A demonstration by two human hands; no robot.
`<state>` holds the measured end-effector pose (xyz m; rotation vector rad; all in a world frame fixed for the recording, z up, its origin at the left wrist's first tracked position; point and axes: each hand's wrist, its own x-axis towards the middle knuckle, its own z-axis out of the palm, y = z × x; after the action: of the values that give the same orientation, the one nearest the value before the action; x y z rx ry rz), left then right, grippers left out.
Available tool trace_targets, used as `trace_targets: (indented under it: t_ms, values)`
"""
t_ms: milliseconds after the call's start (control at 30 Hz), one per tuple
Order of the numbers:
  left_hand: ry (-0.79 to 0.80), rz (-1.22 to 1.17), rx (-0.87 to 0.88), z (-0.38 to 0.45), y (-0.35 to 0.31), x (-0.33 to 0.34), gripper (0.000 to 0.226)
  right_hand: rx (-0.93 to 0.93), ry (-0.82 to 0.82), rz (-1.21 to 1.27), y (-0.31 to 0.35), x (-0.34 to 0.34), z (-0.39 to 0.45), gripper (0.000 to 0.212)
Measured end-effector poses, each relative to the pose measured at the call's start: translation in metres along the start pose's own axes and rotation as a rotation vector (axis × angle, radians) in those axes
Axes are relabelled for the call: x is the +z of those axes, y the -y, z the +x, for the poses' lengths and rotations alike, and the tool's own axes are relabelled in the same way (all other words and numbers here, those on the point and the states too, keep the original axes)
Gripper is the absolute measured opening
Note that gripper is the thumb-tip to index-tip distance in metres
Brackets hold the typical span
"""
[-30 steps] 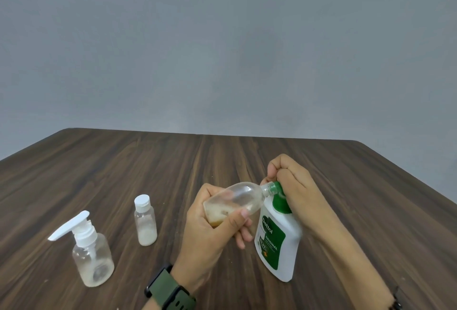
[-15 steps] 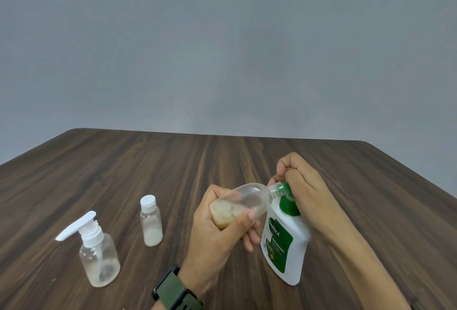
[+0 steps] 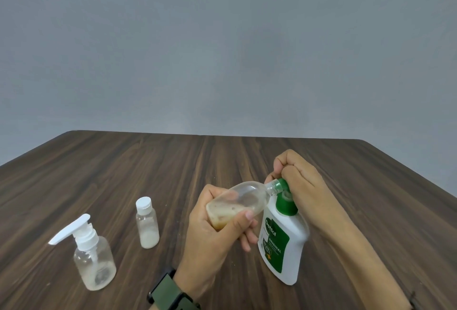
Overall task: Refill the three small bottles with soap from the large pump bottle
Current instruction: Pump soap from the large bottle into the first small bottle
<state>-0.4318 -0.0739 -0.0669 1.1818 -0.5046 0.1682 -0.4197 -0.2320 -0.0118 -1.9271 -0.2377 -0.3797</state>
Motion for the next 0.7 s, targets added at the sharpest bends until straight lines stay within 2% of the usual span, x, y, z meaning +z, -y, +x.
trace_targets:
  t_ms: [133,300,533,700]
  values:
    - [-0.008,0.001,0.017,0.0,-0.002,0.001,0.04,-0.035,0.01,-0.039,0.001,-0.001,0.004,0.022]
    - [-0.005,0.009,-0.003,-0.001,0.0,-0.001,0.041,0.009,-0.006,0.019,-0.007,0.005,-0.003,0.02]
    - [-0.005,-0.025,0.006,0.0,-0.002,0.0,0.041,-0.022,0.017,-0.078,0.004,-0.003,0.004,0.022]
    - [0.0,-0.013,-0.011,-0.001,-0.001,0.0,0.041,-0.005,0.001,-0.021,-0.003,0.002,0.0,0.022]
